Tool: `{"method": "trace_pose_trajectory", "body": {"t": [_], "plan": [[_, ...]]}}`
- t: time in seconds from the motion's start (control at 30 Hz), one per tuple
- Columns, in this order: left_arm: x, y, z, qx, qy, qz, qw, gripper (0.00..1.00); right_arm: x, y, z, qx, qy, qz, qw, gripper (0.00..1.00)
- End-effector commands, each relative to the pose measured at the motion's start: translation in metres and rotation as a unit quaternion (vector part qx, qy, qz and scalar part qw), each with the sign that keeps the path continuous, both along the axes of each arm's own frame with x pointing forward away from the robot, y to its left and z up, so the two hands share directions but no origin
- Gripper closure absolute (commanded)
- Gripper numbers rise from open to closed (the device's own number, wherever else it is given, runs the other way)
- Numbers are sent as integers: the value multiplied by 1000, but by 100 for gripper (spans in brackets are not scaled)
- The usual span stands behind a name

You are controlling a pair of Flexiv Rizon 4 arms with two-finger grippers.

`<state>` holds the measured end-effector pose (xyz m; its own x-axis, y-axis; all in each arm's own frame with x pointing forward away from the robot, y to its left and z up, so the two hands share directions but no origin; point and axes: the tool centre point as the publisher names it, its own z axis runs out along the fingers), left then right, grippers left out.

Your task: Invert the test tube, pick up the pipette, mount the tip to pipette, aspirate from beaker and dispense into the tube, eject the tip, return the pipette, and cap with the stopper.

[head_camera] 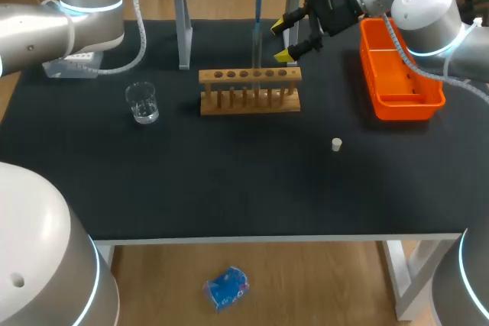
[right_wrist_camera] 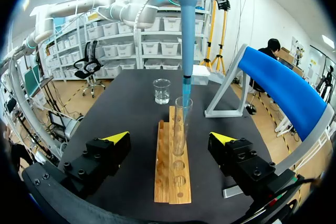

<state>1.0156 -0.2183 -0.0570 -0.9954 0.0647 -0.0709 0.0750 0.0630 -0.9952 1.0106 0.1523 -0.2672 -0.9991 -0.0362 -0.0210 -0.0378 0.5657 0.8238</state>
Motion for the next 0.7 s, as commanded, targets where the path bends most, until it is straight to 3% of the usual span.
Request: {"method": "trace_pose_trajectory", "body": {"t": [0.03,0.7], "plan": [[1,-2,-3,-2,1,-1,1000,100,0,0,0,-1,0,0,1000,0],[1,2,-16,4,14,7,1000,100,0,0,0,-1,0,0,1000,0]]}}
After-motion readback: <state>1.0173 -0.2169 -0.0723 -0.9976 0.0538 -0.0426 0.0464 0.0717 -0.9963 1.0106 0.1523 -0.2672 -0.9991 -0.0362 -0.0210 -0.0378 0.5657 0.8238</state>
